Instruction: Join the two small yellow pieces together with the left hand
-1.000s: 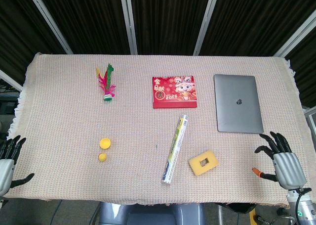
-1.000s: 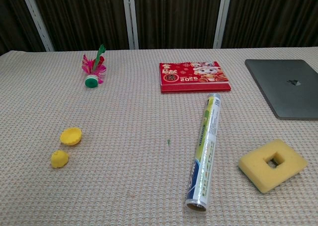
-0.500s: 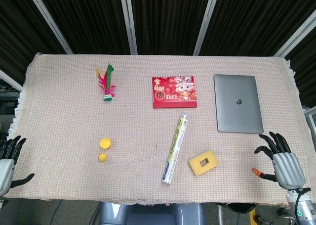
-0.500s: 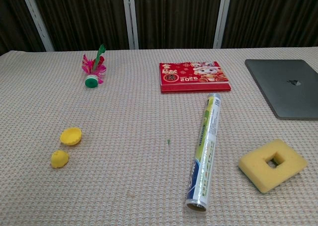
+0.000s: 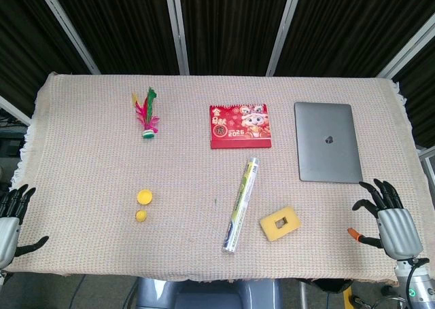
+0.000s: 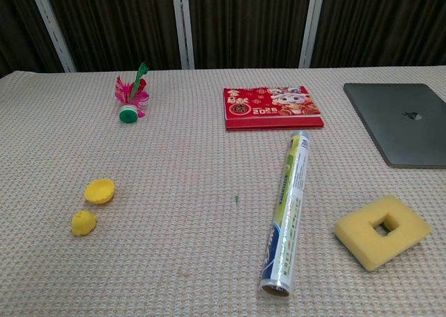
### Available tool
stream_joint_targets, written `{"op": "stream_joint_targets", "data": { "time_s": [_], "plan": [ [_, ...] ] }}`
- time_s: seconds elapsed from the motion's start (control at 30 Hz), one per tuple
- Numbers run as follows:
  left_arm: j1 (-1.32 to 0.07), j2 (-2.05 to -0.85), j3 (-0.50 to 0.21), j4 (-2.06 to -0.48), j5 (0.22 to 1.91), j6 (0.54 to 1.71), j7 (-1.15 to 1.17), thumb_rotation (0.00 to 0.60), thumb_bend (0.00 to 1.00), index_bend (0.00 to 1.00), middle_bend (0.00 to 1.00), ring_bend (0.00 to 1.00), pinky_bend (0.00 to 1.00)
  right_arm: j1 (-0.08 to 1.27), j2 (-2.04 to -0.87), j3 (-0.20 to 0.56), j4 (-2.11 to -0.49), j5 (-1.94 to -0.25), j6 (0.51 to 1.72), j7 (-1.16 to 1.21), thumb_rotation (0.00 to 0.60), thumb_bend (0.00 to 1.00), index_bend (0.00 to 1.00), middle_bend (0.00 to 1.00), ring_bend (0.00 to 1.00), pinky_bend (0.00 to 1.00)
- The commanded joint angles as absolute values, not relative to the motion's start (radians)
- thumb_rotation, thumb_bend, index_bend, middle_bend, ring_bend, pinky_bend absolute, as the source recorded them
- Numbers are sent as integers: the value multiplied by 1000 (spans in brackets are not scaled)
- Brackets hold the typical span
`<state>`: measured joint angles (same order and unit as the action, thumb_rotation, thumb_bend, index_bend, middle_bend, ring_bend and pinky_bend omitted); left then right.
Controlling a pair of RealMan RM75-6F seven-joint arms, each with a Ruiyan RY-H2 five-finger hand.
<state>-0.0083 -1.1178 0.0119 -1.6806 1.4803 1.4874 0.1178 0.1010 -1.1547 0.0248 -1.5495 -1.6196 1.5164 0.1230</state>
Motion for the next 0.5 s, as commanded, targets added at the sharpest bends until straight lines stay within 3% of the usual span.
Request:
{"op": "stream_joint_targets", "data": {
  "time_s": [0.03,0.17,0.5],
  "plan": [
    [-6,-1117,7,-1682,1478,1495,116,600,0,0,0,0,0,99,-1157,21,-1547,-1634,1528,109,600,0,470,129,0,0],
    [-14,-1116,-6,-1678,1480,1499,106,600,3,3,0,0,0,97,-1159,21,-1546,-1631,1530,114,600,0,470,130,0,0],
    [-126,-1093,-33,-1656,1471,1340,100,600,32,47,0,0,0,99,-1162,24,-1555,-1629,1529,113,600,0,472,130,0,0]
  ]
}}
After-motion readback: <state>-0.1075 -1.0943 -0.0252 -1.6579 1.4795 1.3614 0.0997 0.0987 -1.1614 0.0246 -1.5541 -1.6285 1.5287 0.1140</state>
